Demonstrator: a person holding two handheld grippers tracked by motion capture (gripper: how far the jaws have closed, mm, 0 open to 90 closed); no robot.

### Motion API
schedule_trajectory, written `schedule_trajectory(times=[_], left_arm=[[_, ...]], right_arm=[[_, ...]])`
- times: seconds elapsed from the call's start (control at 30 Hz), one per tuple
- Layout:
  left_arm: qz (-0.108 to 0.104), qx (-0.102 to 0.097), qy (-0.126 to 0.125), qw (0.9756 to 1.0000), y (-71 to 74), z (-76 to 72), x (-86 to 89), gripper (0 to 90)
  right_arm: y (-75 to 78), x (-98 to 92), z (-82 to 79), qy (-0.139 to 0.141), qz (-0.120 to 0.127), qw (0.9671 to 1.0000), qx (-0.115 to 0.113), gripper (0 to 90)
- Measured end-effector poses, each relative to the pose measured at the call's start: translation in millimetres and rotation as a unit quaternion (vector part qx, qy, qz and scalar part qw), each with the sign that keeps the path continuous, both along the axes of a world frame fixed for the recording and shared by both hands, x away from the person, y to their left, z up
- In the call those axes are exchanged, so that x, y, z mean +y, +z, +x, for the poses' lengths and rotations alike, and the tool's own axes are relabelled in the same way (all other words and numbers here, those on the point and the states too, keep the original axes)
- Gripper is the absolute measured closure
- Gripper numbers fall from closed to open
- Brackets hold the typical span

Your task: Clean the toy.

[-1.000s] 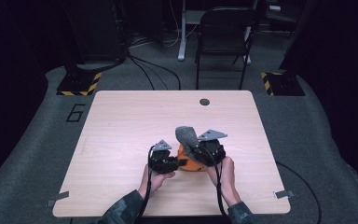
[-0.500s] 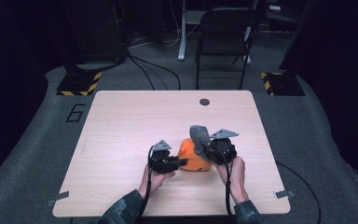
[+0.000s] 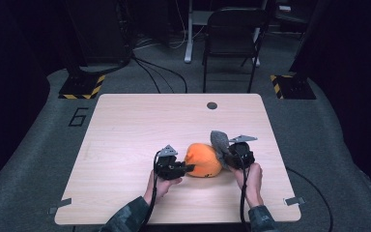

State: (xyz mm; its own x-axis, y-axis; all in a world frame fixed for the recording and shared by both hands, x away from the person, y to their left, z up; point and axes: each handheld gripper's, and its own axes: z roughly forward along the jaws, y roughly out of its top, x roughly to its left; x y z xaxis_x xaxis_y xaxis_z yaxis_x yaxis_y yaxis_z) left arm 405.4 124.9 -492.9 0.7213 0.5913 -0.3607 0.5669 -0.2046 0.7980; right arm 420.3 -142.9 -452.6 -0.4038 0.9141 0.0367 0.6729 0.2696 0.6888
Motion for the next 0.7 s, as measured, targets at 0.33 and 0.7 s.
schedule_trajectory(times=[0.33,0.7], left_arm=[[0.0,-0.002,0.006,1.0,0.4,-0.7,0.2,75.2],[0.013,-0.012,0.005,0.9998,1.2,-3.1,-2.0,74.8]], right_arm=[[-28.0,-15.7,11.8,-0.017,-0.004,0.9988,0.045,74.0],[63.8,32.2,-32.3,0.079,0.061,0.991,-0.088,74.1]])
